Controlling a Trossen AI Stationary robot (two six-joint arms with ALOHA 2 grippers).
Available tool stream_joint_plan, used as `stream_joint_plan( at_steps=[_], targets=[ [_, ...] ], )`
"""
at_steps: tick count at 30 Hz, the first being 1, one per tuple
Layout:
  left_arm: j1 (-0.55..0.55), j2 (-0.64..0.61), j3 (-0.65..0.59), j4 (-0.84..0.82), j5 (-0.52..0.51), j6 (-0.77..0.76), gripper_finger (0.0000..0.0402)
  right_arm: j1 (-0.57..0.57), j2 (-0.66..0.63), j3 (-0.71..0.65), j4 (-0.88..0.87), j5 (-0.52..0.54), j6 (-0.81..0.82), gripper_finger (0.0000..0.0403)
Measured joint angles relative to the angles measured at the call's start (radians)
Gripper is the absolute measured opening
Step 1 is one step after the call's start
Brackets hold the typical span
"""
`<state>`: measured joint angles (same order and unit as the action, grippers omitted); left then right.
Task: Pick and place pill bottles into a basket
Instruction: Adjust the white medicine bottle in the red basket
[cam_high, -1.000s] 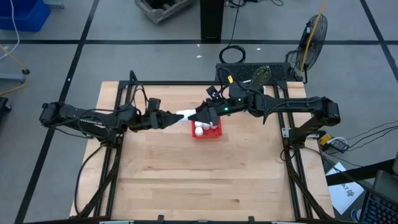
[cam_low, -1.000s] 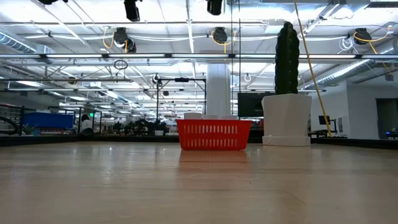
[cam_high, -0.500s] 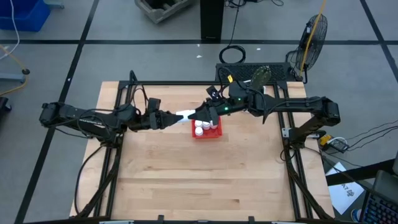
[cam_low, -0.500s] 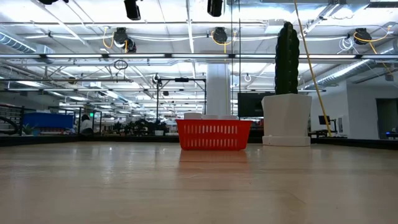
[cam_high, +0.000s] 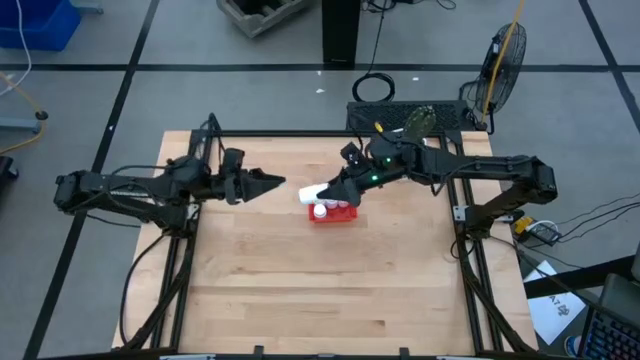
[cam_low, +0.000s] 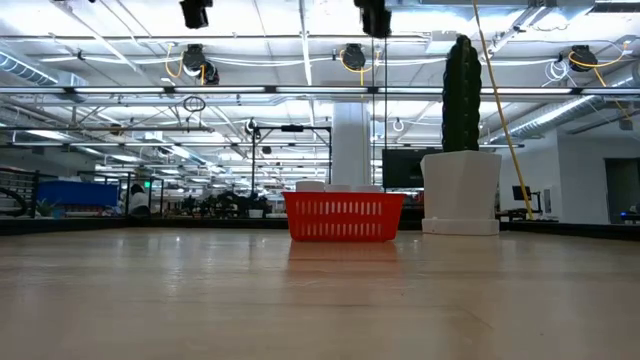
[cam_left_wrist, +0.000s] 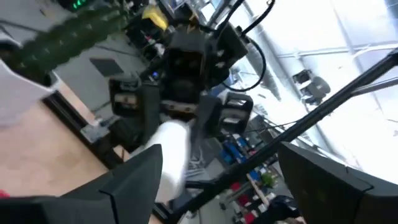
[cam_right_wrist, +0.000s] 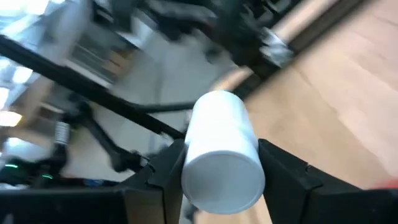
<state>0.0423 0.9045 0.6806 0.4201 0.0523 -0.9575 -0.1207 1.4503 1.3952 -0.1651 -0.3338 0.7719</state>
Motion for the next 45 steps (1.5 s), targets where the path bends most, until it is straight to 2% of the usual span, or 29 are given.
stream_joint_plan(
  at_steps=[8,11,15,24,32,39,45],
  targets=[
    [0.054,-0.119,0.001,-0.246,-0.039,0.025,0.0335,-0.046,0.003,0.000,-0.366,0.088,-0.118,0.0155],
    [0.065,-0.136,0.001,-0.282,-0.045,0.030,0.0335,-0.072,0.010,-0.001,-0.514,0.113,-0.153,0.0155],
    [0.071,-0.142,0.001,-0.288,-0.045,0.039,0.0335,-0.082,0.031,0.000,-0.620,0.154,-0.193,0.0155],
    [0.075,-0.139,0.001,-0.355,-0.084,0.047,0.0335,-0.063,0.195,-0.001,-0.646,0.157,-0.259,0.0155],
    [0.075,-0.139,0.001,-0.387,-0.089,0.060,0.0335,-0.040,0.310,0.005,-0.653,0.216,-0.347,0.0155],
    [0.075,-0.139,0.001,-0.396,-0.101,0.061,0.0335,-0.031,0.381,0.061,-0.698,0.281,-0.421,0.0155],
    [0.075,-0.139,0.001,-0.397,-0.106,0.065,0.0335,-0.028,0.406,0.064,-0.694,0.277,-0.503,0.0166]
  ],
)
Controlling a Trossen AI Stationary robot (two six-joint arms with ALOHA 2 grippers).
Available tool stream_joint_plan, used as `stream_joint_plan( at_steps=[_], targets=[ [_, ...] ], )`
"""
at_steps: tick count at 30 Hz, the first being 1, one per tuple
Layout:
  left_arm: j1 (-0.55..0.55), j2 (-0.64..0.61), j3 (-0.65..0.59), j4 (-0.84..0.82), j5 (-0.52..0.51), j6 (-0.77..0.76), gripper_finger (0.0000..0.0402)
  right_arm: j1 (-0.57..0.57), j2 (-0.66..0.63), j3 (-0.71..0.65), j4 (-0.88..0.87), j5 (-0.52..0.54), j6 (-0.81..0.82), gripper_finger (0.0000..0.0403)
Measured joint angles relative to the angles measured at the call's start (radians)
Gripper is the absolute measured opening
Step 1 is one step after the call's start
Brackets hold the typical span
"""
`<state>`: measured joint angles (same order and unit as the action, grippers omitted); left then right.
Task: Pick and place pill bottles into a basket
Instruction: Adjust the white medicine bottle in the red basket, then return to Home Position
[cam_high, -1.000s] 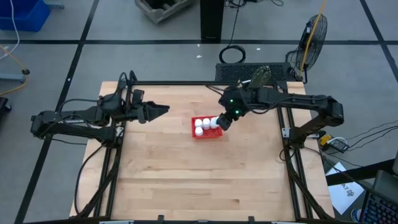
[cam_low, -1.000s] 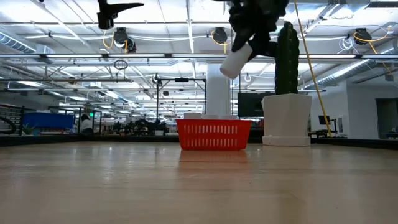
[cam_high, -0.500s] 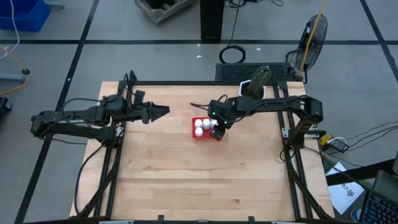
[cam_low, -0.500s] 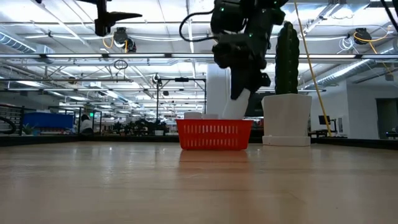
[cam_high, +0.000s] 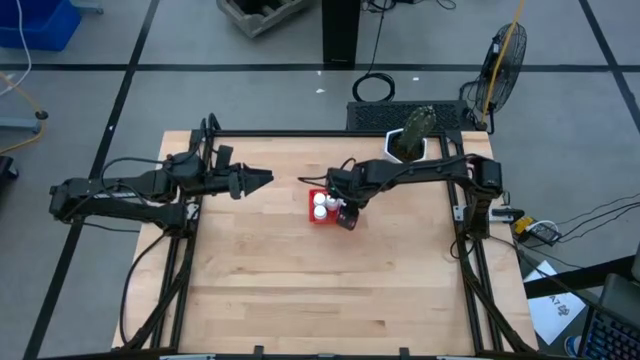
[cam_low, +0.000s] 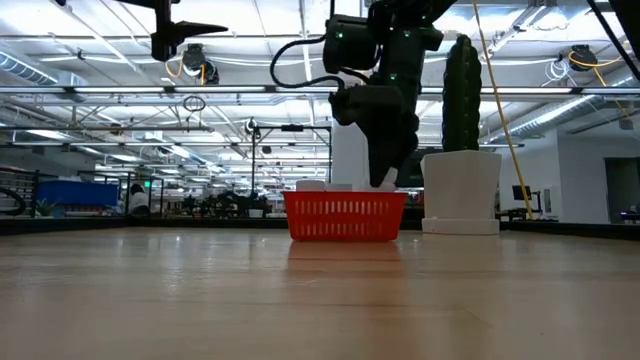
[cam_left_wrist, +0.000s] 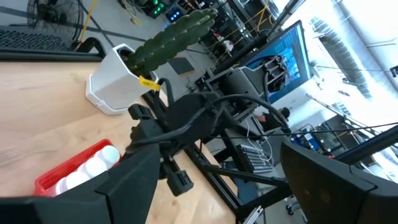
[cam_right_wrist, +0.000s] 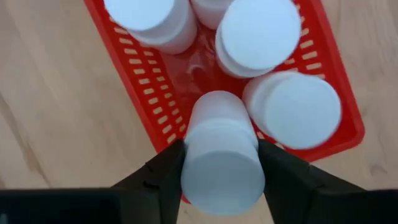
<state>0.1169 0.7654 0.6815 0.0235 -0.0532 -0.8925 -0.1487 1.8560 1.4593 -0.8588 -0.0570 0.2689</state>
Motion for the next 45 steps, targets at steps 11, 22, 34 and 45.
stream_joint_plan(
  at_steps=[11,22,34,45],
  targets=[
    [0.000,0.000,0.000,-0.007,0.000,0.002,0.0335,0.007,-0.002,0.000,0.041,-0.022,-0.002,0.0310],
    [0.000,0.000,0.000,-0.025,0.000,0.008,0.0335,0.007,-0.071,0.000,0.049,-0.018,0.014,0.0316],
    [0.000,-0.001,0.000,-0.251,-0.002,0.052,0.0335,0.091,-0.250,0.000,0.132,0.009,0.074,0.0304],
    [-0.053,-0.019,0.000,-0.335,-0.016,0.256,0.0335,0.163,-0.345,0.000,0.018,0.057,0.088,0.0023]
  ],
)
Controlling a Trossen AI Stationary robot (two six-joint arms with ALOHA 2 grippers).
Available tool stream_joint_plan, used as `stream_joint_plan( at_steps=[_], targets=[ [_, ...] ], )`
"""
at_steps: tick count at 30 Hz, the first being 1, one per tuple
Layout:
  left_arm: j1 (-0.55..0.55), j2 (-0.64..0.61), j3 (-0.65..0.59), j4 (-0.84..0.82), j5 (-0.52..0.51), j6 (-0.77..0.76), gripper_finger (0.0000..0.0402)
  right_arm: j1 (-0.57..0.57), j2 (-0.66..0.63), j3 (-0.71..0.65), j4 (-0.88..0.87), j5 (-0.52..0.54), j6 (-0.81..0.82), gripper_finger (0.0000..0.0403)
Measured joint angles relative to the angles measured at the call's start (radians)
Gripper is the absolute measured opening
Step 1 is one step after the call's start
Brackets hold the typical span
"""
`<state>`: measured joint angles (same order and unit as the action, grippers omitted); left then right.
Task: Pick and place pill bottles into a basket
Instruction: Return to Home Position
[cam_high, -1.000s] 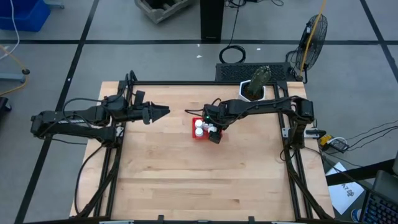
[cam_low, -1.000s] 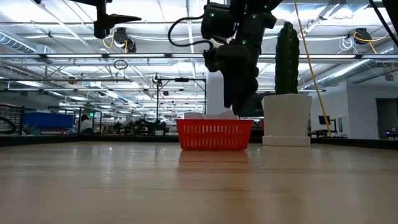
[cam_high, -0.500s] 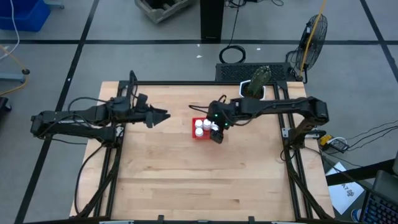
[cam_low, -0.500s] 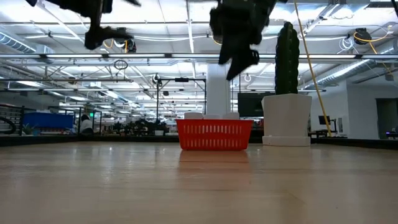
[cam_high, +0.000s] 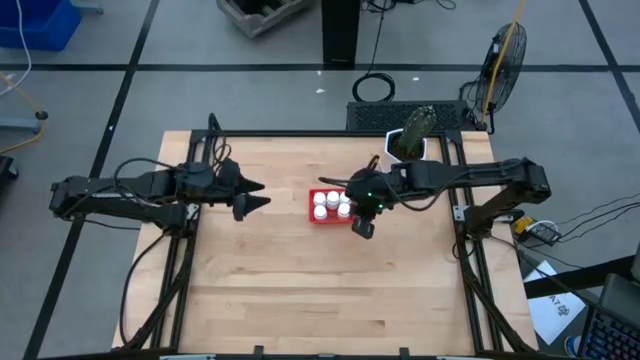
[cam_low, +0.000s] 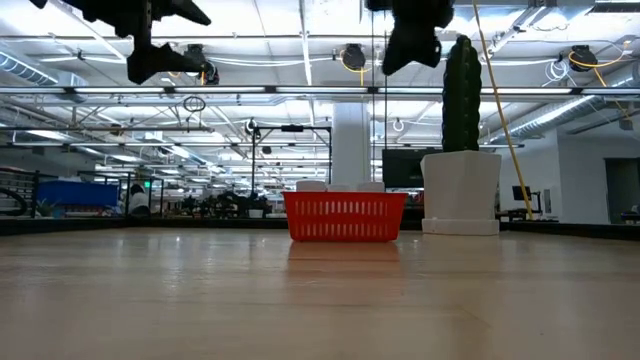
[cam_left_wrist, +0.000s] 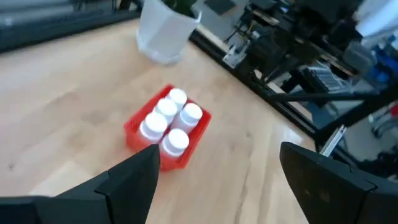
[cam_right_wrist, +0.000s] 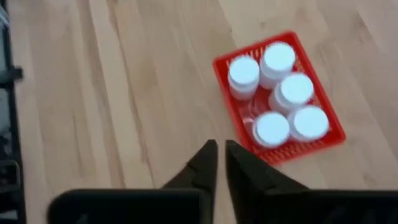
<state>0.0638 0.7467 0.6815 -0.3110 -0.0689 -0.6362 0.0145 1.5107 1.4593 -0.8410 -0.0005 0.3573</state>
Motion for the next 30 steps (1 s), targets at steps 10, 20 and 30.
stream_joint_plan(
  at_steps=[10,20,30],
  targets=[
    [-0.197,-0.123,0.001,0.054,-0.143,0.243,0.0335,0.091,-0.262,-0.247,0.252,0.191,0.119,0.0004],
    [-0.318,-0.326,-0.107,0.029,-0.299,0.343,0.0335,0.090,-0.646,-0.691,0.313,0.295,0.140,0.0026],
    [-0.362,-0.531,-0.328,0.147,-0.329,0.309,0.0335,0.100,-0.921,-0.954,0.711,0.282,-0.037,0.0029]
  ],
)
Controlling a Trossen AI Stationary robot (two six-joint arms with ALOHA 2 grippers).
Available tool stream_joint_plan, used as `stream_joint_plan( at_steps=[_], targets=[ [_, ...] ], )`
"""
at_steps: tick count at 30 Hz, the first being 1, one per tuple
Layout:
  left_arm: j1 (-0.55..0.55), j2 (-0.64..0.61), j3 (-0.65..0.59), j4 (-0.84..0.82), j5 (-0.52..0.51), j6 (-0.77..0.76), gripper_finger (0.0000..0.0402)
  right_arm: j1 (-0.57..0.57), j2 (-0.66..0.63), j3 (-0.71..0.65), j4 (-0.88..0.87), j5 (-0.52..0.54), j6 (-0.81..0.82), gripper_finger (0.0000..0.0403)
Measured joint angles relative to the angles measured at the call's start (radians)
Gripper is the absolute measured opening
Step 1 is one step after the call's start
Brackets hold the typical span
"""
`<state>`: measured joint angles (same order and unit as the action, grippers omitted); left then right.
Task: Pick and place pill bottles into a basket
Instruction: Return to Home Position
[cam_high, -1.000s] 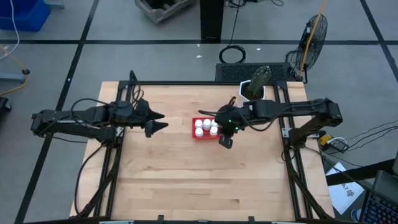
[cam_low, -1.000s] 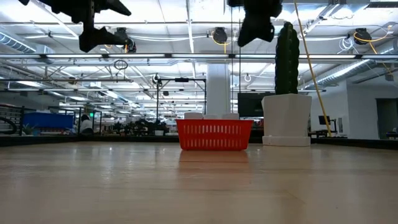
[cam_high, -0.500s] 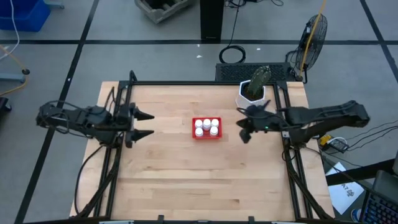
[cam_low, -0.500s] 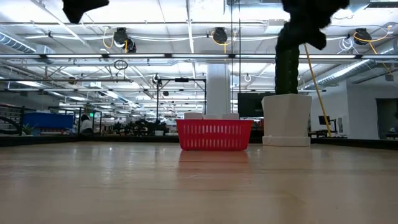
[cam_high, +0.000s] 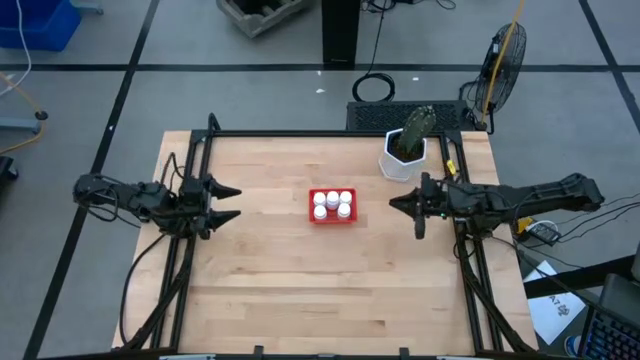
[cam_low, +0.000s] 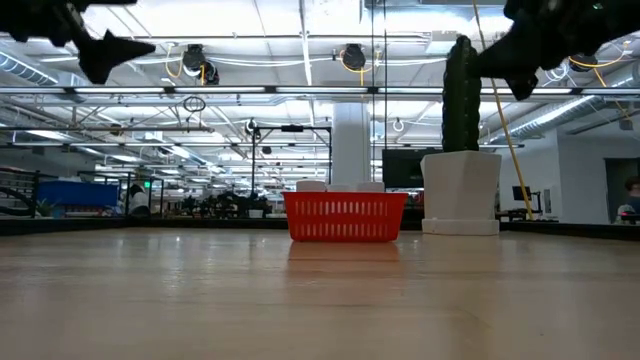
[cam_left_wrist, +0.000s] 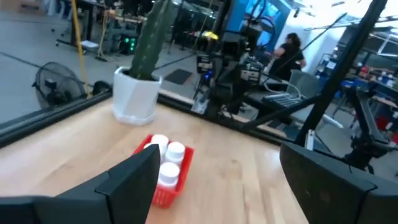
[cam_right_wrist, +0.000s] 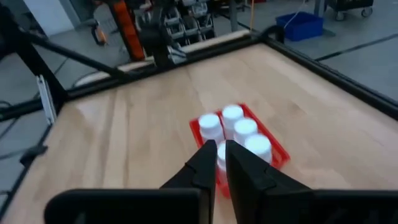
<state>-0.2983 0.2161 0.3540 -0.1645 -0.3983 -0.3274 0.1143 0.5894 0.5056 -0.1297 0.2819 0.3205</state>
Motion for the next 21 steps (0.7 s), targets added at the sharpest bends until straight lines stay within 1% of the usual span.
stream_joint_plan(
  at_steps=[1,3,5,6,7,11,13,16,18,20,21],
  targets=[
    [-0.002,-0.017,-0.018,-0.004,-0.005,-0.008,0.0335,0.000,-0.023,-0.013,-0.010,0.000,0.002,0.0029],
    [-0.004,-0.047,-0.037,-0.068,-0.008,-0.001,0.0335,0.000,-0.062,-0.027,-0.001,0.002,0.016,0.0028],
    [-0.004,-0.064,-0.051,-0.135,-0.008,-0.097,0.0335,0.000,-0.101,-0.043,0.000,0.002,0.031,0.0027],
    [-0.004,-0.068,-0.061,-0.139,-0.020,-0.130,0.0335,0.000,-0.115,-0.052,-0.001,0.003,0.027,0.0027],
    [-0.005,-0.071,-0.072,-0.119,-0.025,-0.120,0.0335,0.000,-0.130,-0.063,0.002,0.003,0.014,0.0028],
    [-0.023,-0.075,-0.092,-0.012,0.014,0.122,0.0335,0.000,-0.195,-0.133,0.037,0.002,-0.021,0.0031],
    [-0.031,-0.076,-0.094,0.006,0.012,0.189,0.0335,0.000,-0.237,-0.177,0.088,0.002,-0.031,0.0031],
    [-0.040,-0.081,-0.100,-0.040,0.012,0.202,0.0335,0.000,-0.304,-0.259,0.236,0.003,-0.050,0.0031],
    [-0.049,-0.085,-0.124,-0.031,0.013,0.195,0.0335,0.000,-0.347,-0.312,0.314,0.004,-0.047,0.0032],
    [-0.060,-0.100,-0.168,0.025,0.038,0.190,0.0335,0.000,-0.380,-0.354,0.355,-0.006,-0.046,0.0031],
    [-0.066,-0.108,-0.195,0.072,0.055,0.187,0.0335,0.000,-0.398,-0.369,0.361,-0.030,-0.048,0.0031]
  ],
)
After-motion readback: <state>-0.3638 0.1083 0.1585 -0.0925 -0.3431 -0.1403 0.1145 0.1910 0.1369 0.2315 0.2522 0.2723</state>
